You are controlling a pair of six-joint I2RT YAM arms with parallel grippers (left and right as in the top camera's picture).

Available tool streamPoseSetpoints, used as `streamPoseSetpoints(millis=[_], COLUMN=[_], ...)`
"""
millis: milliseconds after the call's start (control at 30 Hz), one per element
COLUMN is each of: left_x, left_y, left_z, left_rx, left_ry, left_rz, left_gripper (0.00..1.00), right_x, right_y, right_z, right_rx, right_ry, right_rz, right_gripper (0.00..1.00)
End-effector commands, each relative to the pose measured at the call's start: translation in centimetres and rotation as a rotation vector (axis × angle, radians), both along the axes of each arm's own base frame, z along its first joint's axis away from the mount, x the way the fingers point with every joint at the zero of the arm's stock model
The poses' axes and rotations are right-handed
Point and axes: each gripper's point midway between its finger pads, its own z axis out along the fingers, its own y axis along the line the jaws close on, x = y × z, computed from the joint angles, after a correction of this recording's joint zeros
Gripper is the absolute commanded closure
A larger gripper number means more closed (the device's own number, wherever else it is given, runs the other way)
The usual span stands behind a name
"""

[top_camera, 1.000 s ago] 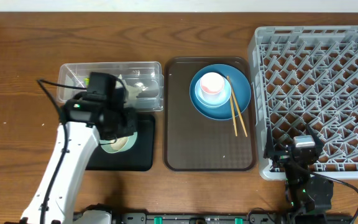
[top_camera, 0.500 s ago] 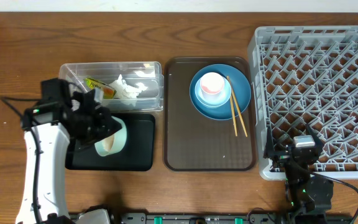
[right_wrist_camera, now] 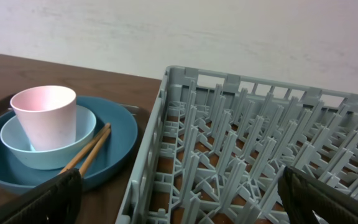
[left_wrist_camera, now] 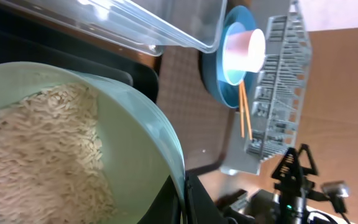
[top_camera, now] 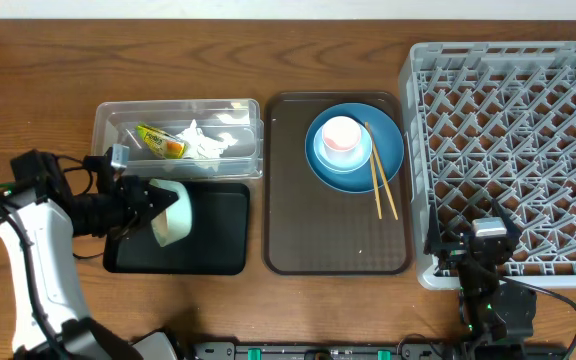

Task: Sort waste into correct bins and load items into the dishwasher rack
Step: 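Tilt the green bowl with the left gripper to pour rice onto the black tray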

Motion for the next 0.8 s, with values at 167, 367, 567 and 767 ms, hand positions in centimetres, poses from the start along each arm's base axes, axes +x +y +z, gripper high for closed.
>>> streamPoseSetpoints(millis=[167,367,567,767], left_x=[0.9,0.7,0.5,0.5], left_y=[-0.6,-1.4,-1.5,-1.5], left_z=[-0.6,0.1,0.1,0.1], left_rx=[-0.129,-0.211,-0.211,-0.202], left_ry=[-0.045,-0.063,-0.061,-0.078], left_rz=[-0.047,-0.065,-0.072,-0.084], left_gripper=[0.94,0.94,0.94,0.94], right_x=[0.0,0.0,0.0,0.0], right_y=[0.2,0.2,0.2,0.2], right_z=[-0.1,-0.2,-0.1,-0.2], right_rx=[-0.003,-0.004,-0.004,-0.004], right_ry=[0.004,0.005,0.004,0.005], right_rz=[0.006,0.006,0.006,0.006], right_gripper=[0.01,0.01,0.01,0.01])
